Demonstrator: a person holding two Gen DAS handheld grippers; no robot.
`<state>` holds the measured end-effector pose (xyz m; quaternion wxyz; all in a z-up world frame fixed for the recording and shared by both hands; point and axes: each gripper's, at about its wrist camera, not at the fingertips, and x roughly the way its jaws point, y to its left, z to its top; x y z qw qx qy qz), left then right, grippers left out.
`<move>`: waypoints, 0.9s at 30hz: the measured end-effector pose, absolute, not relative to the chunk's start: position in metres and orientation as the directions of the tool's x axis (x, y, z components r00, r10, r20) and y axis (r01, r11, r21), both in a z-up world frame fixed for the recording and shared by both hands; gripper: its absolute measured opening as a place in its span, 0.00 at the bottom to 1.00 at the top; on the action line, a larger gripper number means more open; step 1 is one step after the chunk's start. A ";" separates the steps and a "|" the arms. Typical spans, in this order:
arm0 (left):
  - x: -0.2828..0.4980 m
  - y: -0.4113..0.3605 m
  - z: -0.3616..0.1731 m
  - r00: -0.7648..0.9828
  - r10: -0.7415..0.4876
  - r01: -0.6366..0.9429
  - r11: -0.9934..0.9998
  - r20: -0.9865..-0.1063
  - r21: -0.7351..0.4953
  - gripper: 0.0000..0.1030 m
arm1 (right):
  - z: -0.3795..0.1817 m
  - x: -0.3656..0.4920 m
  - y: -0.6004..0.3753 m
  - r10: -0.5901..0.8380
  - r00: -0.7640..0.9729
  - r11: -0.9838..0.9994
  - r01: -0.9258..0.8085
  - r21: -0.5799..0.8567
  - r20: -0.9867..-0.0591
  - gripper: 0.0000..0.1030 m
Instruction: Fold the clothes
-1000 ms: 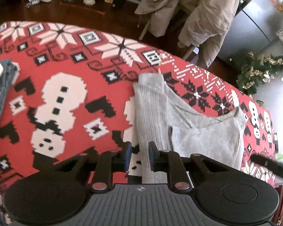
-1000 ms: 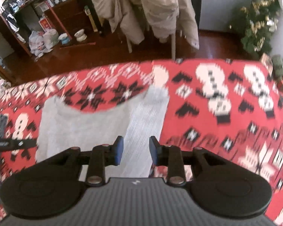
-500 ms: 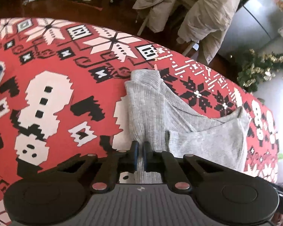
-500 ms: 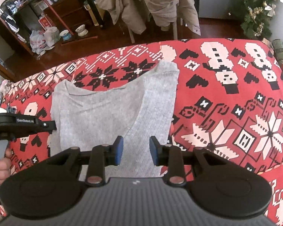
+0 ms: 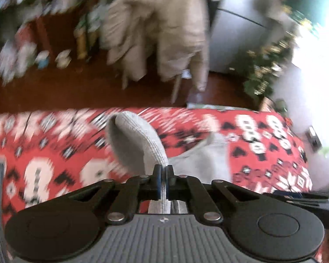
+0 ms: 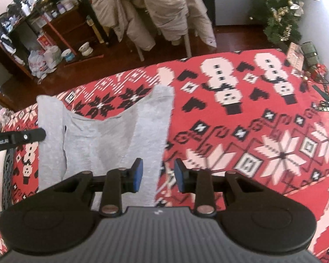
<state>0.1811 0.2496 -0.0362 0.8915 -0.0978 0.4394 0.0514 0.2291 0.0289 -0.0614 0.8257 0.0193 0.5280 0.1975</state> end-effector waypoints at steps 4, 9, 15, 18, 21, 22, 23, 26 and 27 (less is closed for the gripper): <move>0.203 0.195 -0.043 0.608 -0.023 -0.076 0.993 -0.794 -0.087 0.03 | -0.057 0.233 0.000 0.330 0.385 0.934 -0.267 0.238 -0.862 0.34; 0.234 0.152 -0.079 0.573 -0.055 -0.031 0.996 -0.818 -0.088 0.03 | -0.065 0.237 -0.027 0.328 0.390 0.940 -0.222 0.258 -0.860 0.34; 0.246 0.142 -0.111 0.493 -0.089 -0.021 0.993 -0.865 -0.114 0.05 | -0.074 0.242 -0.060 0.326 0.396 0.945 -0.167 0.282 -0.858 0.34; 0.238 0.160 -0.096 0.501 -0.145 -0.057 0.978 -0.853 -0.200 0.06 | -0.079 0.246 -0.069 0.358 0.393 0.934 -0.150 0.325 -0.847 0.36; 0.227 0.174 -0.077 0.519 -0.155 -0.074 0.972 -0.841 -0.224 0.06 | -0.086 0.256 -0.062 0.460 0.366 0.887 -0.151 0.436 -0.809 0.36; 0.223 0.180 -0.072 0.524 -0.147 -0.082 0.972 -0.839 -0.222 0.06 | -0.089 0.260 -0.057 0.491 0.351 0.870 -0.154 0.468 -0.798 0.36; 0.221 0.185 -0.068 0.523 -0.132 -0.092 0.973 -0.842 -0.210 0.06 | -0.091 0.263 -0.051 0.520 0.335 0.853 -0.159 0.496 -0.786 0.36; 0.214 0.201 -0.068 0.510 -0.073 -0.128 0.979 -0.857 -0.160 0.06 | -0.100 0.272 -0.030 0.595 0.290 0.803 -0.177 0.569 -0.749 0.36; 0.212 0.206 -0.071 0.501 -0.056 -0.140 0.980 -0.864 -0.144 0.06 | -0.105 0.276 -0.024 0.601 0.281 0.798 -0.177 0.575 -0.748 0.36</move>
